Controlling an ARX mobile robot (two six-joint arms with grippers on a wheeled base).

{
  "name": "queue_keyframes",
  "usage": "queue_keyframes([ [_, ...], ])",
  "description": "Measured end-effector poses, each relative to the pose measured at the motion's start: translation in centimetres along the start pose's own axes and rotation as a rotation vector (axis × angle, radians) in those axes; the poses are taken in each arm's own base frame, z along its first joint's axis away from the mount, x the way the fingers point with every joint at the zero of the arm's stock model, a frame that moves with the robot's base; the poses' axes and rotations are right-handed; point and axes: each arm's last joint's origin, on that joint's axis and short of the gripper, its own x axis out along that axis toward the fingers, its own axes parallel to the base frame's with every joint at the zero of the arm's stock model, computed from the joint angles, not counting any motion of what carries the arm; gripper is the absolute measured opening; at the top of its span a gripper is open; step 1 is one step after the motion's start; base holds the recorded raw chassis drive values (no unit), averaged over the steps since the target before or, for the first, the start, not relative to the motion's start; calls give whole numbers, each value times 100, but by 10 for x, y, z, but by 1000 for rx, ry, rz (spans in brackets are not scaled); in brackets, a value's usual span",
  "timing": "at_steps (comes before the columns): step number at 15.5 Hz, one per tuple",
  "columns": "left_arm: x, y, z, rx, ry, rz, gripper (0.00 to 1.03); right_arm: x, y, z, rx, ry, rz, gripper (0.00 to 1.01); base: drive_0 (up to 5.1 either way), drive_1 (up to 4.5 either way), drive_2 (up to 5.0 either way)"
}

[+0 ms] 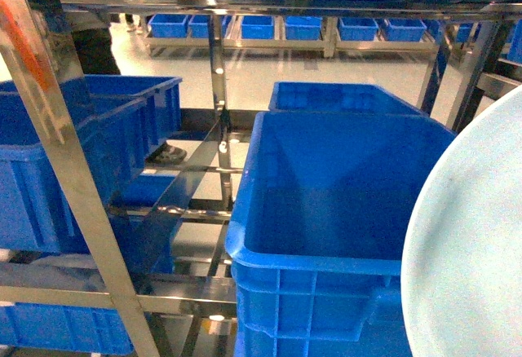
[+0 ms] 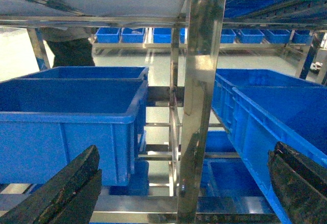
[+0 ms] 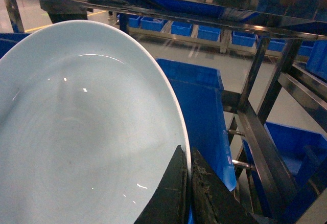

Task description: Place blue tray on left shelf second layer neatly

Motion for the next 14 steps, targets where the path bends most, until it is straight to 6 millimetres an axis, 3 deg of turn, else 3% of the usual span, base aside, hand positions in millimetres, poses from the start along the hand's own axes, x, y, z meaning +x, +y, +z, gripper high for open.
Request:
queue_keyframes([
  [14, 0, 0, 0, 0, 0, 0, 98, 0, 0, 0, 0, 0, 0, 2, 0, 0, 0],
])
